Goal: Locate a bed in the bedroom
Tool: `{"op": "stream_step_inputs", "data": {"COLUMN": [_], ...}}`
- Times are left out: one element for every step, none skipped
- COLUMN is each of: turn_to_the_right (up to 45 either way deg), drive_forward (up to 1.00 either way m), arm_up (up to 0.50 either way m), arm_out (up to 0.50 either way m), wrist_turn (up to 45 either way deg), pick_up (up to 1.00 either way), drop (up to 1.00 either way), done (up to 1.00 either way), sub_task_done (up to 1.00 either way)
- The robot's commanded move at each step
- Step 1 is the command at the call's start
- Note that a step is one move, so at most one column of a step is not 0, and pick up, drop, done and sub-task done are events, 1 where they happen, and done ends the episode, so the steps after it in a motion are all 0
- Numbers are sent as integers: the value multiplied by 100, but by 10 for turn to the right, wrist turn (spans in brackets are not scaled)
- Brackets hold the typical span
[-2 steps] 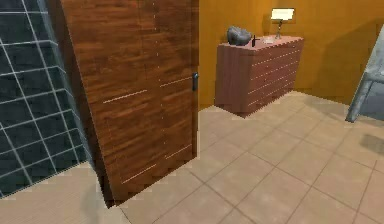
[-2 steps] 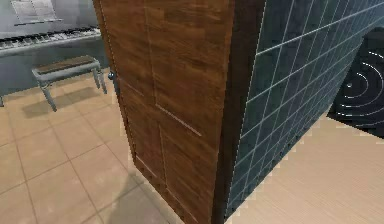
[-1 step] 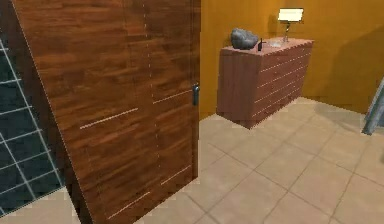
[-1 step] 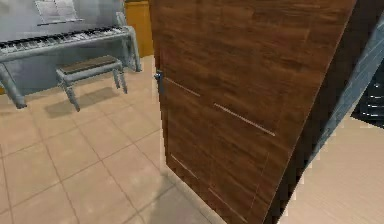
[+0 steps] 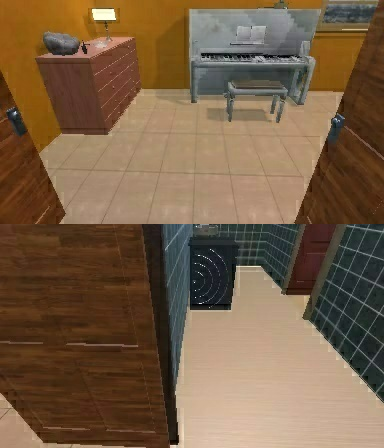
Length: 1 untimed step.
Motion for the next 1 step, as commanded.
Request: {"op": "stream_step_inputs", "data": {"turn_to_the_right": [60], "drive_forward": [0], "arm_up": [0], "arm_out": [0], "wrist_turn": [0], "pick_up": [0], "drop": [0], "done": [0], "sub_task_done": [0]}}
